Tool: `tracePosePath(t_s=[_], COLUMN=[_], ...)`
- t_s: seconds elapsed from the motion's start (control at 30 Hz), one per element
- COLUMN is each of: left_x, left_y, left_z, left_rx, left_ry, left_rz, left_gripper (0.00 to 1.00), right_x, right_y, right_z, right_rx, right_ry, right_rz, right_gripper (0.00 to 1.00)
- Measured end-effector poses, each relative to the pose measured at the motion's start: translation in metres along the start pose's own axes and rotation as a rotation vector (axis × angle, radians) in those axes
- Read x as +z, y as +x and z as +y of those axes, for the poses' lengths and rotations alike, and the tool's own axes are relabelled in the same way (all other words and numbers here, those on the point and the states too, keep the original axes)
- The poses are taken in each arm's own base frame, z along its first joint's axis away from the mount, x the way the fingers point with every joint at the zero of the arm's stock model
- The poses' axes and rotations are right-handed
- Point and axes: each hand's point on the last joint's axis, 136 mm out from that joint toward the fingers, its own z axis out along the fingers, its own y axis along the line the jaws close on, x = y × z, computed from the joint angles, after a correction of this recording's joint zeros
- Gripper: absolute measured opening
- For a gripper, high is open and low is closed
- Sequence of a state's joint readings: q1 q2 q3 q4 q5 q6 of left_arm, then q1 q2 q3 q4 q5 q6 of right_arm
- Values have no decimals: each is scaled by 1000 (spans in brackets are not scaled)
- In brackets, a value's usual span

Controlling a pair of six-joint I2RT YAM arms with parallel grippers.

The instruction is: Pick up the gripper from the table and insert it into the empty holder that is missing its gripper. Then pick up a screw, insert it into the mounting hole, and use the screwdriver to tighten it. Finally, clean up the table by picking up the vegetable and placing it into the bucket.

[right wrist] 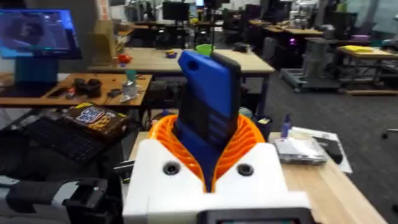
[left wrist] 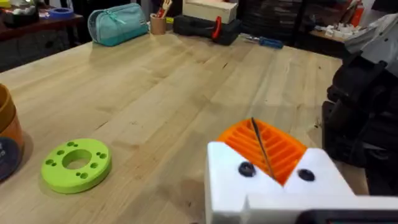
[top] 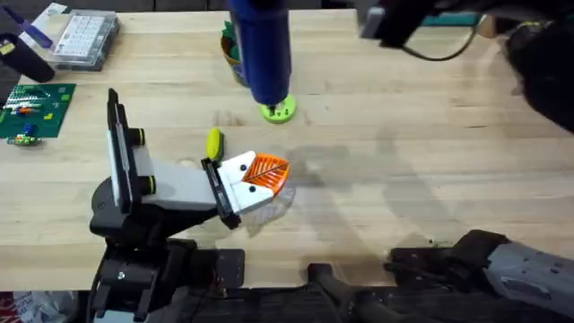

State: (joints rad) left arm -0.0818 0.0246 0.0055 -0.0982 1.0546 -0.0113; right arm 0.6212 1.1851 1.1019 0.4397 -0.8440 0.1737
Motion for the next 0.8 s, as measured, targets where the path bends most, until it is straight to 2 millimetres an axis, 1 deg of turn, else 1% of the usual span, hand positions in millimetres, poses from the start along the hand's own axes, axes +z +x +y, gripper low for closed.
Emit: tracePosePath(t_s=[0.1,0.17,0.33,0.4,0.53,0.6,0.7,0.8], left_x=[0,0,0,0,0,0,0,0], left_y=[0,0,0,0,0,0,0,0], left_z=[0,0,0,0,0,0,0,0], left_rx=[0,0,0,0,0,0,0,0], left_ry=[0,0,0,0,0,0,0,0], left_rz=[0,0,0,0,0,0,0,0], left_gripper=[13,13,13,13,13,13,13,13], right_x=[5,7,8,7,5,5,11,18], right_y=[11,15,18,24,38,42,44,51], right_z=[-1,0,15,21,24,25,30,34], right_rx=[23,13,-53,-77,-70,-62,-55,-38], right_ry=[-23,-47,-110,-128,-140,-143,-155,-170], right_rz=[19,13,-38,-56,-51,-46,-50,-43], right_gripper=[28,28,28,28,28,28,28,28])
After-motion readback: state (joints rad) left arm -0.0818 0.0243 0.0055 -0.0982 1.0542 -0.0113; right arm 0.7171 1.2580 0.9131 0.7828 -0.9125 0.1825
